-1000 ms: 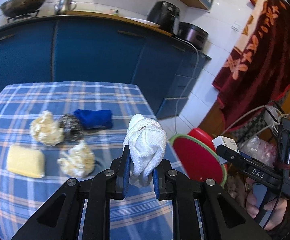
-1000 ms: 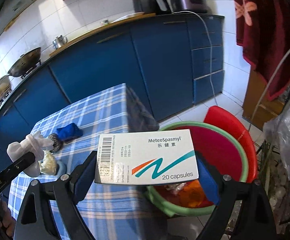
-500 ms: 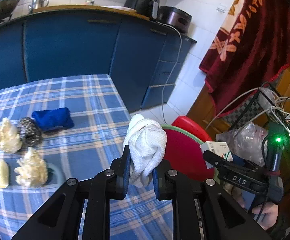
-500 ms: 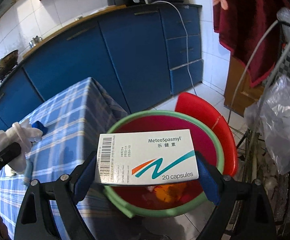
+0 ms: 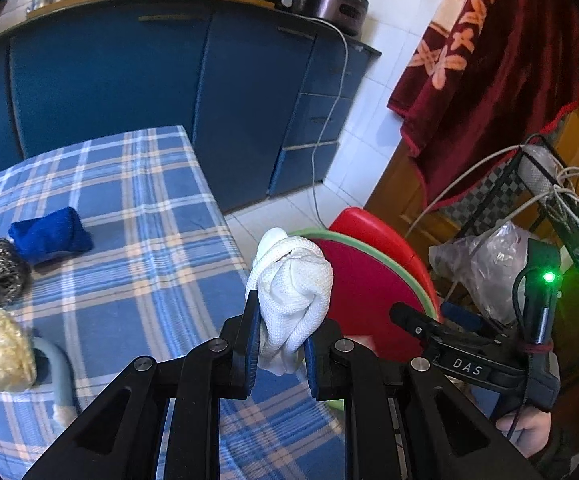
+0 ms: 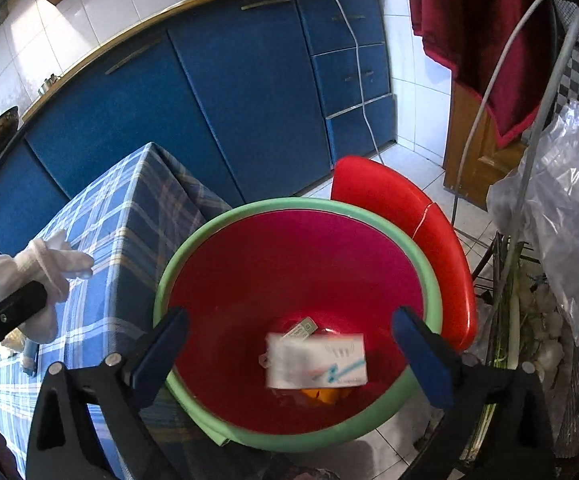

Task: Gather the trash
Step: 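Open the right gripper to drop the box while the left releases the white cloth into the bin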

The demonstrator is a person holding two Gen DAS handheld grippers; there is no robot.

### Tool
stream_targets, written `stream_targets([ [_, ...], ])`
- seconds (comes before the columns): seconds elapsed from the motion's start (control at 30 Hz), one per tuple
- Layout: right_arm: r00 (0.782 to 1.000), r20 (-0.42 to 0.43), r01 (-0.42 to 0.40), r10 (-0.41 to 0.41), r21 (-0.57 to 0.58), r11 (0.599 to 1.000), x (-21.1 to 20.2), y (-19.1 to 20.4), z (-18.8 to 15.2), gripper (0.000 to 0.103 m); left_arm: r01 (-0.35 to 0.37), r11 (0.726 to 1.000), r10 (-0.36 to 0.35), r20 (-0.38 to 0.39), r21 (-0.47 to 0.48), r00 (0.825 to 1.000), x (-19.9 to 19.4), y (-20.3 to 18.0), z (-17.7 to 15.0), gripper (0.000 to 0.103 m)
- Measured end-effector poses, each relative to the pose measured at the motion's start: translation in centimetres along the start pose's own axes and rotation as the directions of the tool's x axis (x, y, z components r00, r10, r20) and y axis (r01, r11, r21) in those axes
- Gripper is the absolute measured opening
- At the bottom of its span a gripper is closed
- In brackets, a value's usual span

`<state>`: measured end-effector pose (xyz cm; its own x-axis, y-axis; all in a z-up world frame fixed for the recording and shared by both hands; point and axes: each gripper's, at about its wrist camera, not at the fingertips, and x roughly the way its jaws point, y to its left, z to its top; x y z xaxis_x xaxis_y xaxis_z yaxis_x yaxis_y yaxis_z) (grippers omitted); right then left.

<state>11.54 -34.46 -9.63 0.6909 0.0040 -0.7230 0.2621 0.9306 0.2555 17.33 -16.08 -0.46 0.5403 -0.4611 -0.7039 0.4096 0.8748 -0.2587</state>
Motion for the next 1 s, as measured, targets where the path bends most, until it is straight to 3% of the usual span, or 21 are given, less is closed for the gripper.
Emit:
stream_targets([
  [0.6, 0.998, 0.068, 0.002, -0.005, 0.044, 0.999, -2.5, -2.5, 0.3, 0.103, 0.036, 0.994, -0.022, -0.140, 0.100, 0.990, 6.6, -3.8, -0.4, 0.020],
  [0.7, 0.997, 0.072, 0.003, -0.007, 0.052, 0.999, -2.6, -2.7, 0.3, 0.103, 0.027, 0.993, -0.008, -0.158, 0.119, 0.987, 7.4, -4.3, -0.5, 0.028],
  [0.77, 0.997, 0.074, 0.003, -0.007, 0.054, 0.999, -2.7, -2.9, 0.3, 0.103, 0.021, 0.993, -0.002, -0.160, 0.118, 0.987, 7.6, -4.5, -0.6, 0.044],
  [1.0, 0.997, 0.076, 0.000, -0.004, 0.054, 0.999, -3.0, -3.0, 0.1, 0.103, 0.007, 0.992, 0.010, -0.140, 0.123, 0.990, 6.7, -4.5, -0.6, 0.046],
])
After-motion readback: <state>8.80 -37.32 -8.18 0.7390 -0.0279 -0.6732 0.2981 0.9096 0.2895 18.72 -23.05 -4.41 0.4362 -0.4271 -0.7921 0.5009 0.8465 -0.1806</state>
